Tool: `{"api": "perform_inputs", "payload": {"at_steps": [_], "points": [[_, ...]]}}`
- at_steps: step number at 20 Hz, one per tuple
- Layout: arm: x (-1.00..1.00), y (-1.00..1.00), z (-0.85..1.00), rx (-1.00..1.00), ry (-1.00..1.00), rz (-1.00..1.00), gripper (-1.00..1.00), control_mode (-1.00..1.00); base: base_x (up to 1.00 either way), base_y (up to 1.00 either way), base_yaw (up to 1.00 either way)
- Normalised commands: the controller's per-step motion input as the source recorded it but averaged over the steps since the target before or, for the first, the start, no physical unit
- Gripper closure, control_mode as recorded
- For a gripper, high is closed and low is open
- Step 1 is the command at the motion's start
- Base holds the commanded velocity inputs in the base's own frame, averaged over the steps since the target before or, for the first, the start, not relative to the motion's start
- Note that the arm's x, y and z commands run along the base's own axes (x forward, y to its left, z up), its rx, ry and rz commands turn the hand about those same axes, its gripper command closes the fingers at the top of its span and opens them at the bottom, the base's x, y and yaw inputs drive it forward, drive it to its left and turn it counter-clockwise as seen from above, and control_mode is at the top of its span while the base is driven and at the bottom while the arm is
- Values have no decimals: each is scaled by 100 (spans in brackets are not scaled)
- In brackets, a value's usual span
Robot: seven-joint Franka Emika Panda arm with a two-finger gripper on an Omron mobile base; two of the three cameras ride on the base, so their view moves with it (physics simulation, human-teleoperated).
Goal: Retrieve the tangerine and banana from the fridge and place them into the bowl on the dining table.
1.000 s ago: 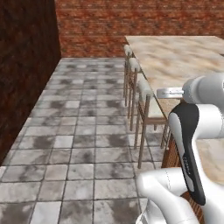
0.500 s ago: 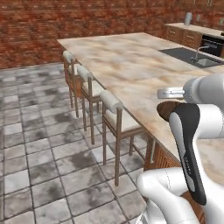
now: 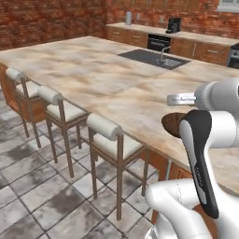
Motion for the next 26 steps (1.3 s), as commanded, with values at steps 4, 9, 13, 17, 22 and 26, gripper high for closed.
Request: {"api": "perform_inputs", "payload": {"at_steps": [4,9,13,17,22,26], "points": [[0,0,0,0,0,0,100,100,14,55,-58],[0,0,0,0,0,0,100,100,9,48,-57],[0,0,0,0,0,0,100,100,17,62,-55],[0,0,0,0,0,0,100,100,30,78,-52],[0,0,0,0,0,0,100,100,33,86,-49],[0,0,0,0,0,0,100,100,-7,15,-41]]}}
